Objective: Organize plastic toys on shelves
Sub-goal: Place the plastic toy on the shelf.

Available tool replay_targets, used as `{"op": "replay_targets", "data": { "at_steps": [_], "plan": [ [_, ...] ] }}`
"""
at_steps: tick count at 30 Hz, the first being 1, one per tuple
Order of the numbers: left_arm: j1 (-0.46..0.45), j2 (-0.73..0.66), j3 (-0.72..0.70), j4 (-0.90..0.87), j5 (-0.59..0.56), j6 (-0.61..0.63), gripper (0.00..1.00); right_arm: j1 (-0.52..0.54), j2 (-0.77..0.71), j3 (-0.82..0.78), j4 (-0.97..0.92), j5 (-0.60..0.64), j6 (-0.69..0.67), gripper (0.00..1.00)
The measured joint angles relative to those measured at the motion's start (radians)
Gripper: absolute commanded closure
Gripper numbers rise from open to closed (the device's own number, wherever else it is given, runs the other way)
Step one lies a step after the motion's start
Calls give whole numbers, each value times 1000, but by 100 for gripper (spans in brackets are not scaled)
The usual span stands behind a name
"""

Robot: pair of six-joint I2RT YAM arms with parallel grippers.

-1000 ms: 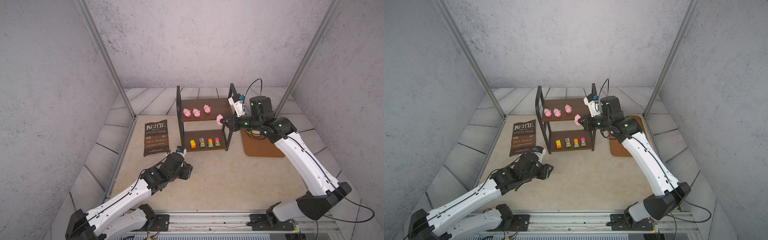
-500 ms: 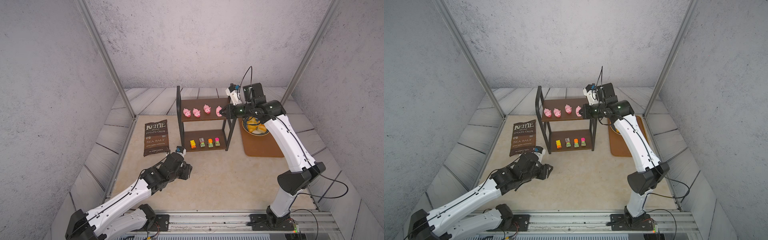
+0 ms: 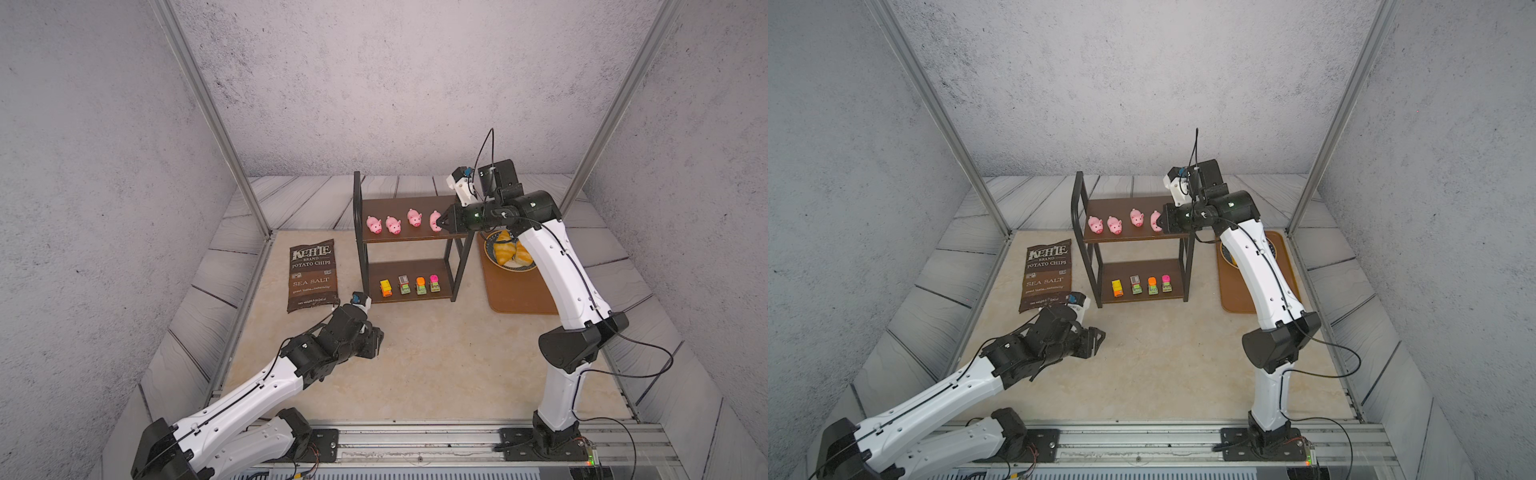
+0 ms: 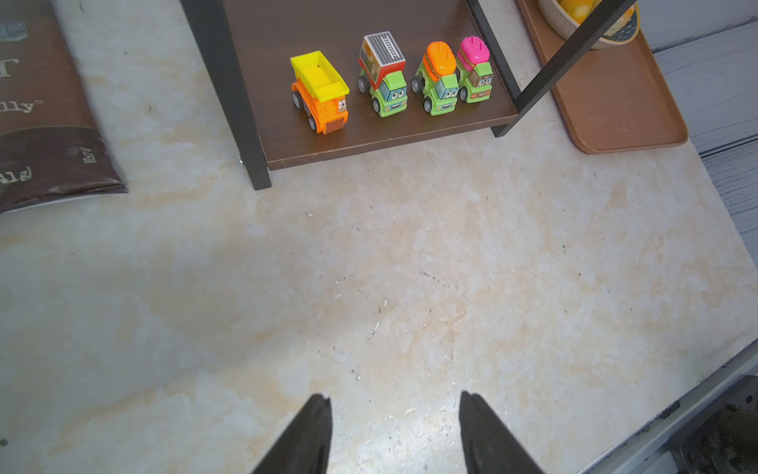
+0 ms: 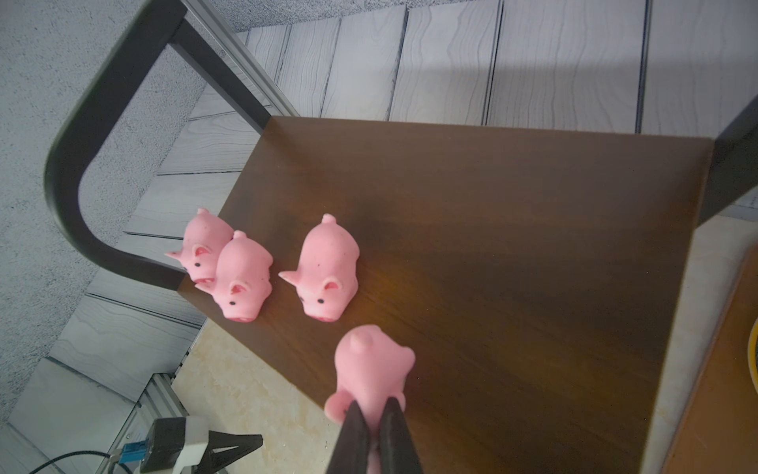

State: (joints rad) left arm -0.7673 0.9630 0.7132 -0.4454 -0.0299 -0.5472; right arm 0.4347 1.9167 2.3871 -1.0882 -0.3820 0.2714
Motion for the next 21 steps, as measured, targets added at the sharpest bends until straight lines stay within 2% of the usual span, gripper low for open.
{"op": "replay_targets", "data": {
  "at_steps": [15,21],
  "plan": [
    [8,1,0,0,1,2,44,1,28,30,-18,1,-4,90],
    [9,6,0,0,3,2,44,0,36,39,-21,24,-3,78]
  ]
}}
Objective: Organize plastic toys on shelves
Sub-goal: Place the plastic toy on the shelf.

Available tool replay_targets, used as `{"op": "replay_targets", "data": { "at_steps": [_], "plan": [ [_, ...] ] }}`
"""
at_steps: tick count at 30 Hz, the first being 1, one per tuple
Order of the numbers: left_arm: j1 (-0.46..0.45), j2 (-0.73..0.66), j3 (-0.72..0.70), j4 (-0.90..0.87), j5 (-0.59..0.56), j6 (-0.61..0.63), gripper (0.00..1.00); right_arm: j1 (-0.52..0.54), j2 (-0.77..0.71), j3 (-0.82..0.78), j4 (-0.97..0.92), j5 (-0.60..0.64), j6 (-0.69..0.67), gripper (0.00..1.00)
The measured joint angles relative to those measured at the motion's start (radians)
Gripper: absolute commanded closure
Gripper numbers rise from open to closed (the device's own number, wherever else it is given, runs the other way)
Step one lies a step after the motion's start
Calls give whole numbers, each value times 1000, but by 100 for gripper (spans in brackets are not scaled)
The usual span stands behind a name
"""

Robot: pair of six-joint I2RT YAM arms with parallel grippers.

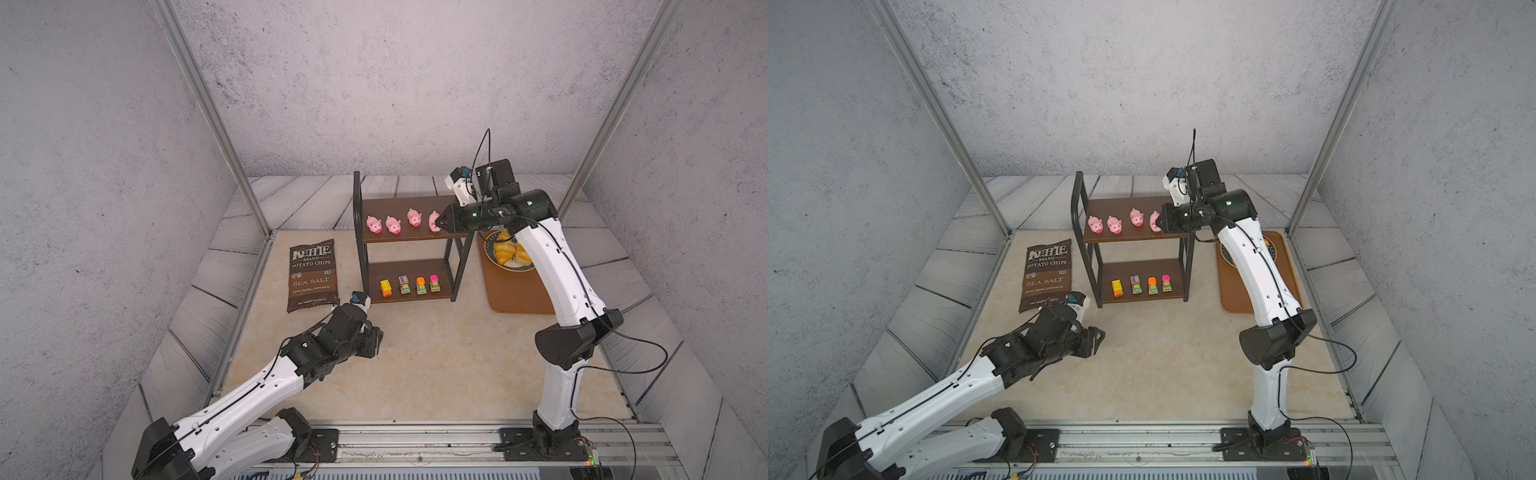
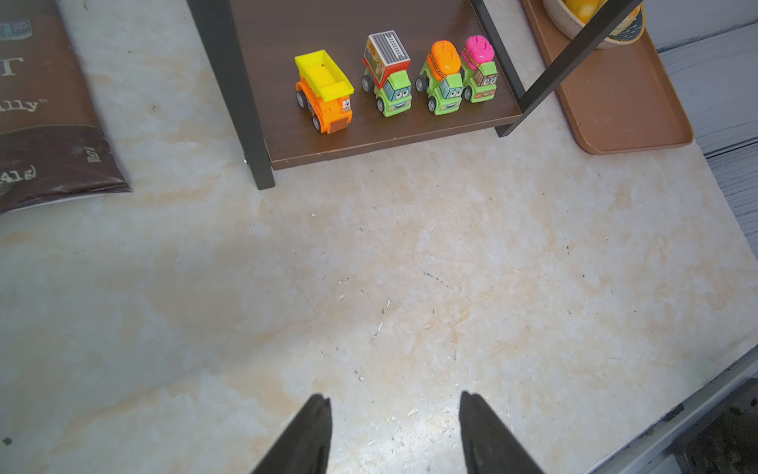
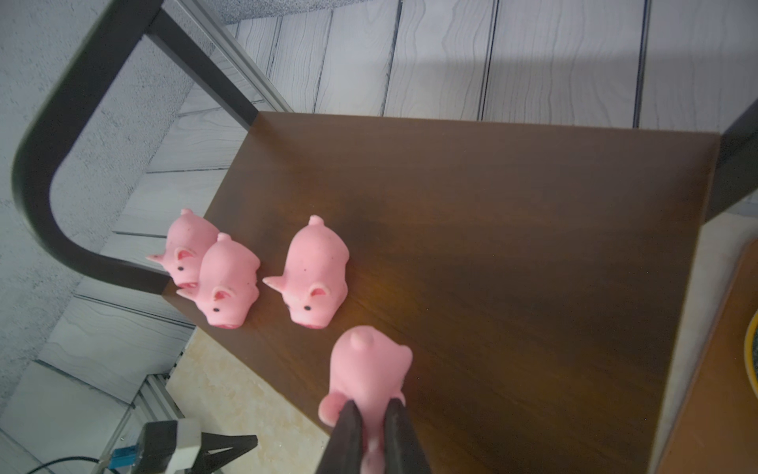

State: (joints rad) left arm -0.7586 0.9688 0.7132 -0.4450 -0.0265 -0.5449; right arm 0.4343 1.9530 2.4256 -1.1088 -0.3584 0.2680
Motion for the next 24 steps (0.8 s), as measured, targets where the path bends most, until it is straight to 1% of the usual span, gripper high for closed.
{"op": "replay_targets", "data": {
  "at_steps": [4,7,10,14,24],
  "plan": [
    [0,0,0,0,2,0,44,0,9,18,0,14,1,69],
    [2,0,0,0,6,0,44,0,14,24,-2,21,1,68],
    [5,0,0,0,8,0,44,0,16,27,-2,22,0,65],
    [6,0,0,0,12,1,44,0,19,35,-3,24,2,58],
    [6,-12,0,-1,12,3,44,0,20,60,2,20,-5,53]
  ]
}}
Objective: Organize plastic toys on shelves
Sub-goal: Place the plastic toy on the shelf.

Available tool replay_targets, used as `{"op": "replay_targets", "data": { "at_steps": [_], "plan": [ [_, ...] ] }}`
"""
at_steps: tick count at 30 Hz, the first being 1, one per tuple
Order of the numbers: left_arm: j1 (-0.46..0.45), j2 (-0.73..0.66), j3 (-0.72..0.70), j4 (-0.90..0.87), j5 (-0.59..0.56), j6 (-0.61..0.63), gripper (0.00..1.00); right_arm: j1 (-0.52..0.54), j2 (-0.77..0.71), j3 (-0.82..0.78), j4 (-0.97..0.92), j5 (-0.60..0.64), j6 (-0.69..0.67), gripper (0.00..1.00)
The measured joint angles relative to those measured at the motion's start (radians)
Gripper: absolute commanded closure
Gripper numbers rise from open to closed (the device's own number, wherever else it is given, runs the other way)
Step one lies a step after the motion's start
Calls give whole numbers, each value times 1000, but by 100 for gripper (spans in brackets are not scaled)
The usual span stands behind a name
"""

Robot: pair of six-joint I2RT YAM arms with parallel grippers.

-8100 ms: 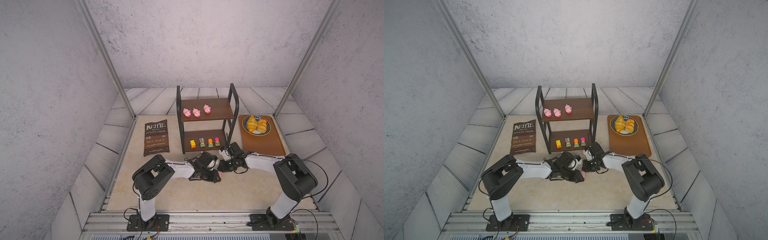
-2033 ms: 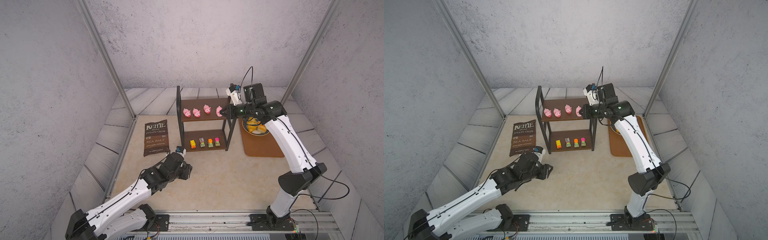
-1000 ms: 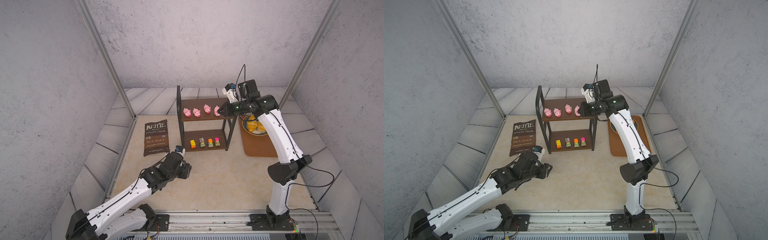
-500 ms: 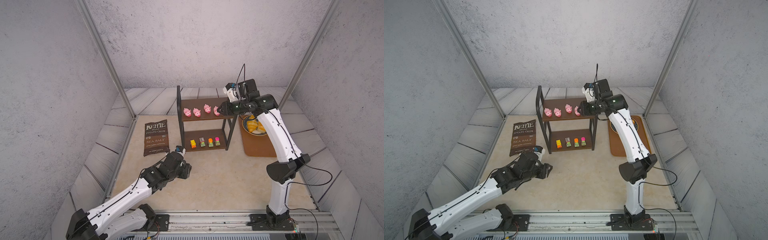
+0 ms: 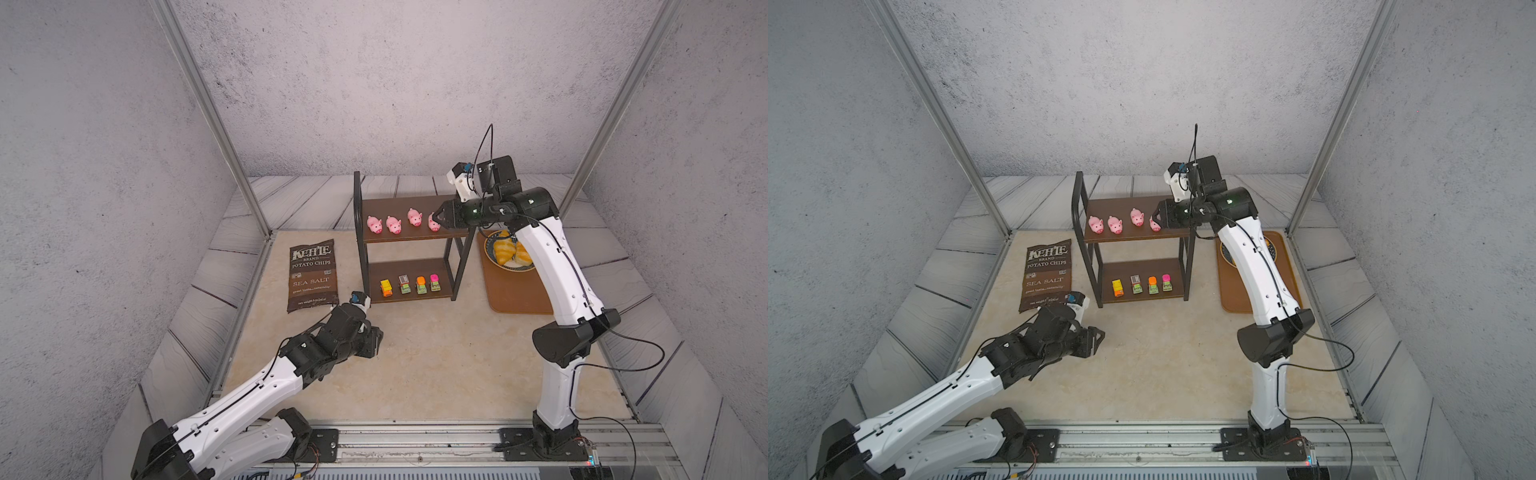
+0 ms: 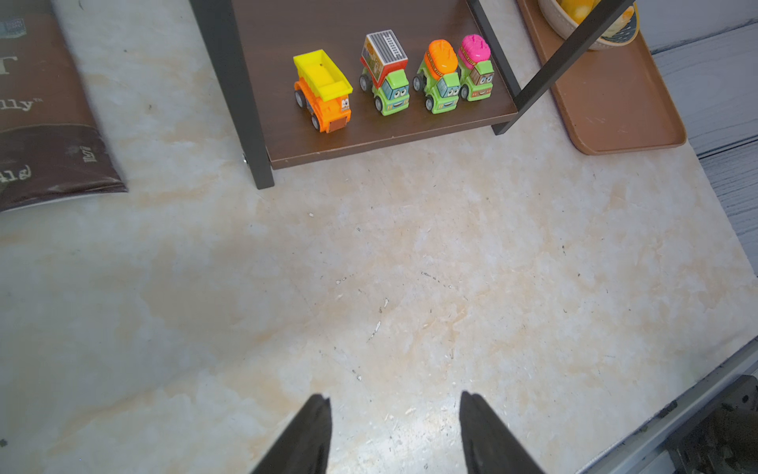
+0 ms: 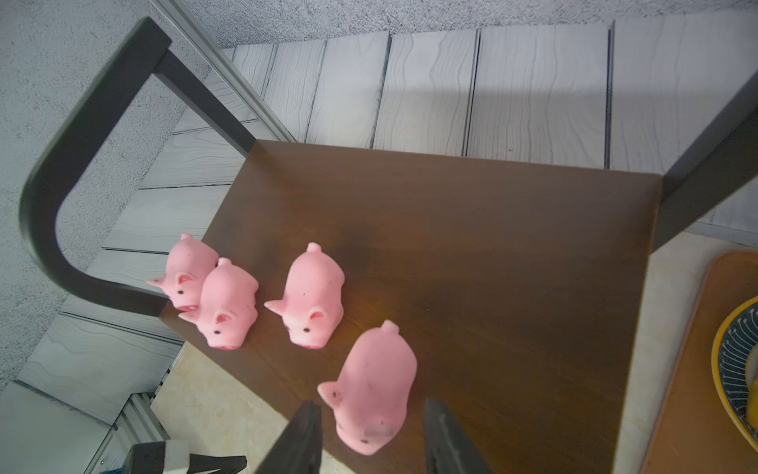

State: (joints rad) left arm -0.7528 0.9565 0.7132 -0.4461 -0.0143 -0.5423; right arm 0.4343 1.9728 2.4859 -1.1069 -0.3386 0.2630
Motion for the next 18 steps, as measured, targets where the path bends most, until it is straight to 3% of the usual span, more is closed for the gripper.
{"op": "replay_targets", "data": {
  "at_steps": [9,18],
  "plan": [
    [11,-37,0,-26,-28,6,43,1,-10,-28,55,-83,-42,48],
    [59,-86,29,-49,-201,48,33,18,-213,-304,179,-137,-116,44]
  ]
}}
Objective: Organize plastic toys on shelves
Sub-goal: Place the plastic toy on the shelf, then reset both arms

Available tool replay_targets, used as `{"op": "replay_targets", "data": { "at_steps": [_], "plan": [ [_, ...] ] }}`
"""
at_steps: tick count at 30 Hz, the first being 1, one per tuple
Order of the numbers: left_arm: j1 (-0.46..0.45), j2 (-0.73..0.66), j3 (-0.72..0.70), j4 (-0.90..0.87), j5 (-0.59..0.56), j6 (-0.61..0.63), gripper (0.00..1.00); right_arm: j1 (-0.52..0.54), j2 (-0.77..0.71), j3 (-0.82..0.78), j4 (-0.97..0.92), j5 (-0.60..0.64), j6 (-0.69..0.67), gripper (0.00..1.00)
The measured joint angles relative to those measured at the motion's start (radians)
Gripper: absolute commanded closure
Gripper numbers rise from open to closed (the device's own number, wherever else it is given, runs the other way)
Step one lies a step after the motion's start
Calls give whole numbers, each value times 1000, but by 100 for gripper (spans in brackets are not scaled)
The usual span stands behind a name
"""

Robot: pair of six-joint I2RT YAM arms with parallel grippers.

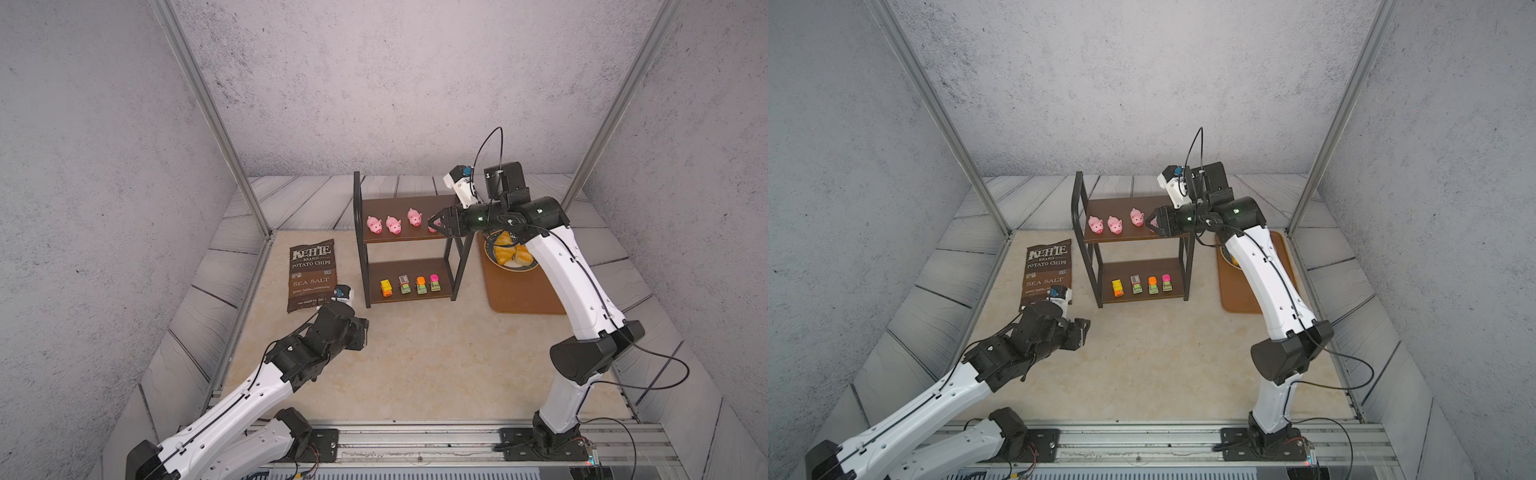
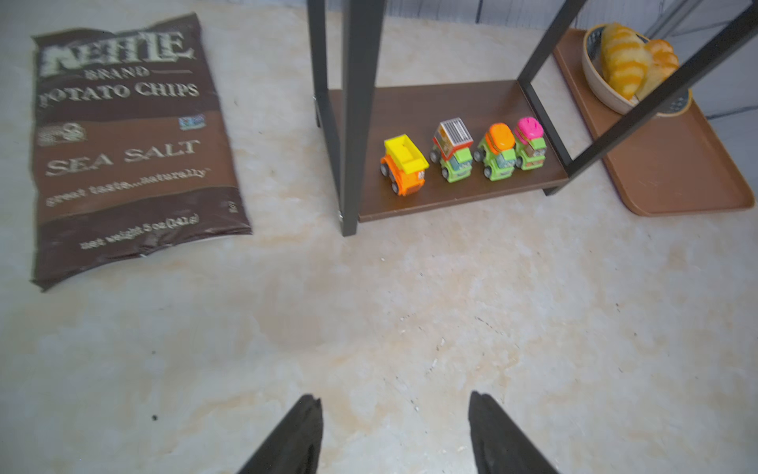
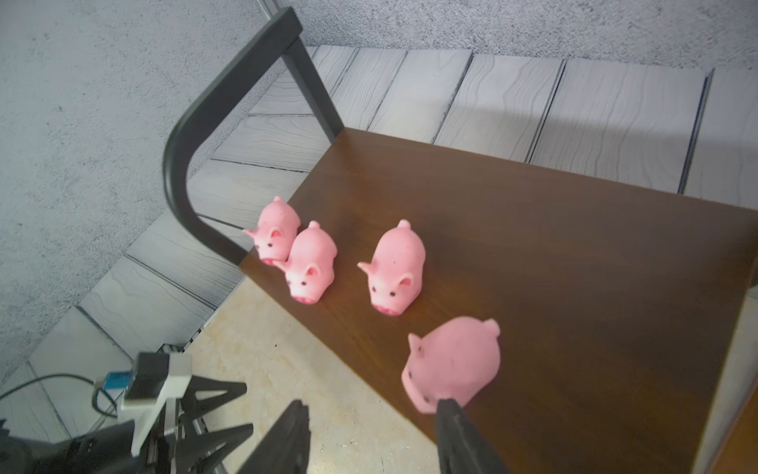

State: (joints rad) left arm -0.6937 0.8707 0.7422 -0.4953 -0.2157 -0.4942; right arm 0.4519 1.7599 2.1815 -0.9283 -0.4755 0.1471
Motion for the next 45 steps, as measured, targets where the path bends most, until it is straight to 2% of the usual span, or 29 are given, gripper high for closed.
{"op": "replay_targets", "data": {
  "at_steps": [10,15,19,22,25,29,33,37,45],
  "plan": [
    [72,-17,-5,51,-143,42,29,8,-293,-335,150,72,-29,41],
    [110,-12,-44,85,-271,48,17,8,-468,-681,289,171,-21,33],
    [159,-9,-106,140,-379,82,2,8,-624,-964,395,335,7,22],
    [210,13,-163,219,-431,132,2,8,-703,-1126,457,508,27,15],
    [258,60,-196,300,-454,187,2,3,-717,-1240,514,702,42,8],
    [328,147,-201,391,-464,242,2,-37,-688,-1347,583,888,45,7],
    [411,234,-201,482,-454,289,2,-130,-637,-1419,661,981,61,6],
    [495,308,-201,557,-394,319,2,-242,-609,-1512,782,975,66,5],
    [654,387,-264,802,-100,368,2,-346,-523,-1657,1027,916,60,2]
  ]
}}
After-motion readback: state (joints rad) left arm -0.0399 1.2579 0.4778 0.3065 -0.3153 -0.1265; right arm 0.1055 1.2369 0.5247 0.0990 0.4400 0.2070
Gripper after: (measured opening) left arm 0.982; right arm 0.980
